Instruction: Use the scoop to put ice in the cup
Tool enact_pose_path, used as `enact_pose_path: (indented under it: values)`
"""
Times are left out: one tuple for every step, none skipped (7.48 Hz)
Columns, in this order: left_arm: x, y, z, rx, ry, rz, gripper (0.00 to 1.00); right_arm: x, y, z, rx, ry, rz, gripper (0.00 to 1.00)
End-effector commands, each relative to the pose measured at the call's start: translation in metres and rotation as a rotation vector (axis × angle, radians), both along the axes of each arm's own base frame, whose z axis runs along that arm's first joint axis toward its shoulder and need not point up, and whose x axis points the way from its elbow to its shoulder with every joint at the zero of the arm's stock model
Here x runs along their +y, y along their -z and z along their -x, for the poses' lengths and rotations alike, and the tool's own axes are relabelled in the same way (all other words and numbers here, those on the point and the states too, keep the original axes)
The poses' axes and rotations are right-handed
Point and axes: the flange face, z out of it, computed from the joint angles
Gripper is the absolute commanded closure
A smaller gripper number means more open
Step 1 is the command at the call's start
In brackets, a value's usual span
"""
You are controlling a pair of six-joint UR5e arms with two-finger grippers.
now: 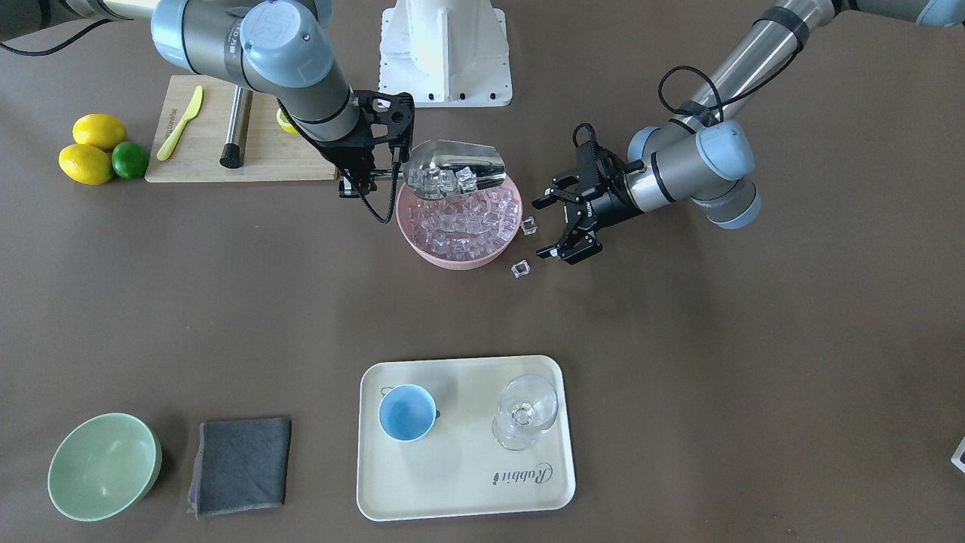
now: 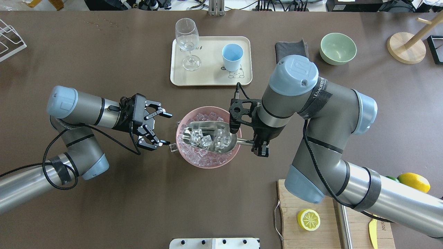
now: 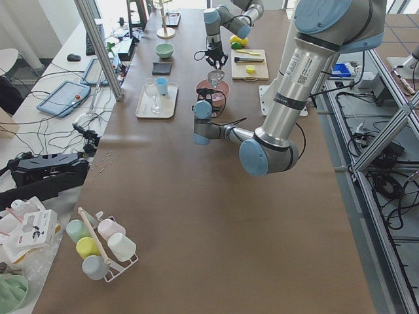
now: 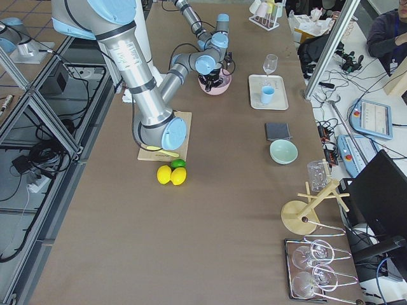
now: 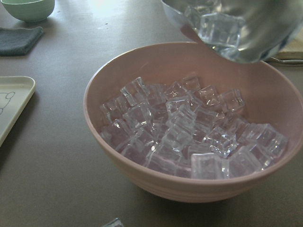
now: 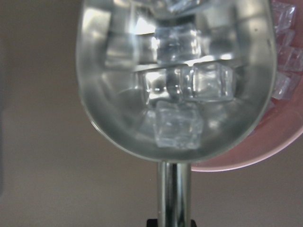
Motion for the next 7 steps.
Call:
enact_pose_path:
  values:
    - [0.002, 0.001, 0.000, 0.000, -0.014, -0.002, 0.02, -0.027, -0.001, -0.030, -0.033, -0.008, 0.087, 1.00]
    - [0.001, -0.001, 0.000, -0.003, -0.014, -0.002, 0.02, -0.032, -0.008, -0.037, -0.010, -0.028, 0.139, 1.00]
    - [-0.002, -0.004, 0.004, -0.008, -0.005, 0.000, 0.02, -0.041, -0.013, -0.046, 0.026, -0.067, 0.208, 1.00]
    - [-0.009, -0.006, 0.013, -0.013, 0.012, 0.004, 0.02, -0.047, -0.016, -0.056, 0.071, -0.095, 0.310, 1.00]
    - [-0.018, -0.009, 0.027, -0.031, 0.035, 0.017, 0.02, -0.055, -0.017, -0.066, 0.087, -0.146, 0.398, 1.00]
    - [-0.015, -0.008, 0.050, -0.074, 0.055, 0.052, 0.02, -0.059, -0.017, -0.072, 0.127, -0.191, 0.490, 1.00]
    - [-0.014, -0.009, 0.077, -0.124, 0.071, 0.079, 0.02, -0.067, -0.001, -0.074, 0.169, -0.229, 0.560, 1.00]
